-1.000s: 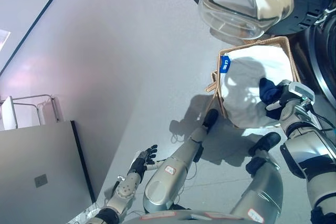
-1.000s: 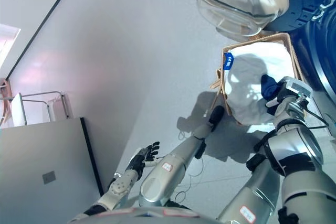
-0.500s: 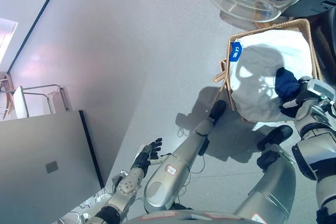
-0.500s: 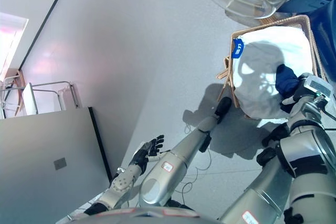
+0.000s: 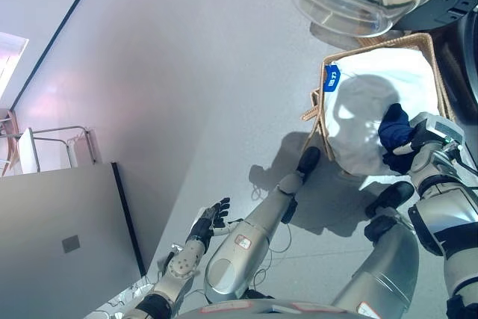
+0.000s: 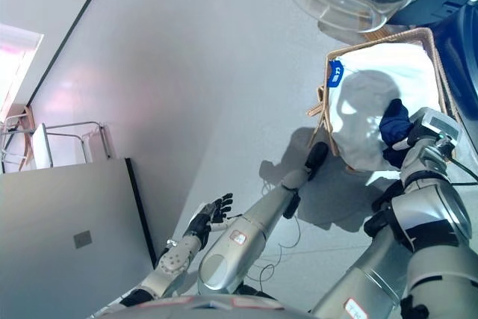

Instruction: Put the clothes in the basket into the washing machine.

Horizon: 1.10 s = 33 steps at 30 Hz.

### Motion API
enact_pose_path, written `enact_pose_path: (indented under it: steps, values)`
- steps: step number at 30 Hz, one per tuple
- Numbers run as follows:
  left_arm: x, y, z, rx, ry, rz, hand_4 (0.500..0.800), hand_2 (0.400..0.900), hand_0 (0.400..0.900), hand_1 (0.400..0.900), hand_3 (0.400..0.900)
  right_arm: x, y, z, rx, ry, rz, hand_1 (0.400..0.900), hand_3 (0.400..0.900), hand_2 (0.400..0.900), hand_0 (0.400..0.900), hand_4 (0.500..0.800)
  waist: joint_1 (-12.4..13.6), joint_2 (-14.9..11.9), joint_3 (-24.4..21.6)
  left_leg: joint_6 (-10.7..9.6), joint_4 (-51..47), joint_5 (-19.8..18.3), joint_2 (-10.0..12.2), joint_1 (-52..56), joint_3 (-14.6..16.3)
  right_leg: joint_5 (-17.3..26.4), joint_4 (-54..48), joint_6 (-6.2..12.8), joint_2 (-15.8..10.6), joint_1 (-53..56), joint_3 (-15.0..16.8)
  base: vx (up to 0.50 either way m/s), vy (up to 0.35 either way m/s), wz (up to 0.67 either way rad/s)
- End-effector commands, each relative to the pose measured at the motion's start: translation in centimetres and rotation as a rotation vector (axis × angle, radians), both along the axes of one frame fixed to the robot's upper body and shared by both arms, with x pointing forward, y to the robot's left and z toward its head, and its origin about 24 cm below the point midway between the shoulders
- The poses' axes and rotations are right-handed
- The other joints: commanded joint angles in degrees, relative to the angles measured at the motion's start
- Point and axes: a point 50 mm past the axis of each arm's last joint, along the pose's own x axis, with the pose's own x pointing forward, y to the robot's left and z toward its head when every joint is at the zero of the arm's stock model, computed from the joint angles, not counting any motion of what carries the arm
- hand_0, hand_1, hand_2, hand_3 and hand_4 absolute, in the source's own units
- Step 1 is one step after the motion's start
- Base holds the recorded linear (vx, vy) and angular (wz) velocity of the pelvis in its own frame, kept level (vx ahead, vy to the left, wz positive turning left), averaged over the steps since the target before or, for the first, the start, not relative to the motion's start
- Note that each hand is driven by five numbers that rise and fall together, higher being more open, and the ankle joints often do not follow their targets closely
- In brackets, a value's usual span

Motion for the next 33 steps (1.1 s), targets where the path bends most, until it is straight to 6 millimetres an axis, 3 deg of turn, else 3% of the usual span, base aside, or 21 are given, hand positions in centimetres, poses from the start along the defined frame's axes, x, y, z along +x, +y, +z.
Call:
enact_pose_path:
  steps: [1,7,11,16,20,23,27,29,33]
  values:
    - [-2.9,1.3,-1.7,0.038,0.096,0.033,0.800,0.900,0.900,0.900,0.900,-1.2,-3.0,3.1,0.025,-0.165,-0.110,0.400,0.400,0.400,0.400,0.500,-0.7,5.8,-0.1,1.1,0.8,-5.0,-0.4,1.5,3.3,-0.5,-3.4,2.10,4.1,7.8,0.4,0.02,-0.012,-0.06]
    - [-3.7,1.9,-2.3,0.037,0.133,0.071,0.800,0.900,0.900,0.900,0.900,-1.3,-3.0,3.1,0.345,-0.490,-0.254,0.400,0.400,0.400,0.400,0.500,-2.1,4.9,-1.2,1.0,-2.0,-5.2,0.4,6.0,4.0,0.7,-7.9,2.40,5.4,12.3,0.5,0.03,0.005,-0.16]
    - [-4.0,1.5,-2.5,0.033,0.146,0.084,0.800,0.900,0.900,0.900,0.900,-1.6,-2.3,1.3,0.584,-0.718,-0.370,0.400,0.400,0.400,0.400,0.500,-3.6,4.0,-1.9,0.9,-3.8,-5.3,1.2,8.6,5.1,1.8,-11.6,2.59,6.6,15.0,0.9,0.04,0.016,-0.29]
    - [-4.4,1.5,-2.7,0.044,0.153,0.088,0.800,0.900,0.900,0.900,0.900,-1.7,-2.7,2.2,0.812,-1.035,-0.492,0.400,0.400,0.400,0.400,0.500,-4.6,3.1,-3.2,0.7,-6.3,-5.4,2.2,11.9,5.6,3.0,-16.3,2.90,8.0,18.7,1.3,0.03,0.011,-0.24]
    - [-4.8,1.9,-3.0,0.041,0.174,0.125,0.800,0.900,0.900,0.900,0.900,0.1,-1.6,4.8,0.967,-1.274,-0.480,0.400,0.400,0.400,0.400,0.500,-5.7,2.2,-4.1,0.8,-7.5,-4.3,3.3,13.3,7.1,5.5,-19.5,2.58,9.3,20.2,1.8,0.00,0.027,-0.31]
    - [-5.1,2.2,-3.3,0.035,0.197,0.159,0.800,0.900,0.900,0.900,0.900,1.8,-0.4,8.3,1.082,-1.487,-0.409,0.400,0.400,0.400,0.400,0.500,-6.8,1.4,-4.8,0.7,-8.4,-4.5,3.8,14.7,7.8,5.9,-21.5,2.69,10.2,21.5,2.5,0.04,0.003,-0.25]
    - [-5.3,2.3,-3.3,0.027,0.197,0.172,0.800,0.900,0.900,0.900,0.900,2.6,0.3,10.3,1.105,-1.550,-0.332,0.400,0.400,0.400,0.400,0.500,-7.0,1.2,-5.6,0.7,-9.0,-4.5,4.0,15.7,7.6,6.1,-22.8,2.74,10.6,22.9,2.2,0.02,-0.009,-0.06]
    - [-5.5,2.5,-3.3,0.019,0.199,0.181,0.800,0.900,0.900,0.900,0.900,3.1,0.9,13.5,1.122,-1.650,-0.220,0.400,0.400,0.400,0.400,0.500,-7.3,1.1,-6.3,0.6,-9.6,-4.4,3.9,16.5,7.5,6.2,-23.1,2.70,10.8,23.4,2.2,0.02,-0.008,0.00]
    - [-5.7,2.6,-3.3,0.008,0.199,0.186,0.800,0.900,0.900,0.900,0.900,3.1,1.5,16.0,1.110,-1.738,-0.128,0.400,0.400,0.400,0.400,0.500,-7.5,1.2,-7.1,0.6,-10.4,-4.3,3.9,17.5,7.1,6.0,-23.5,2.68,11.0,24.4,2.1,0.02,-0.013,0.04]
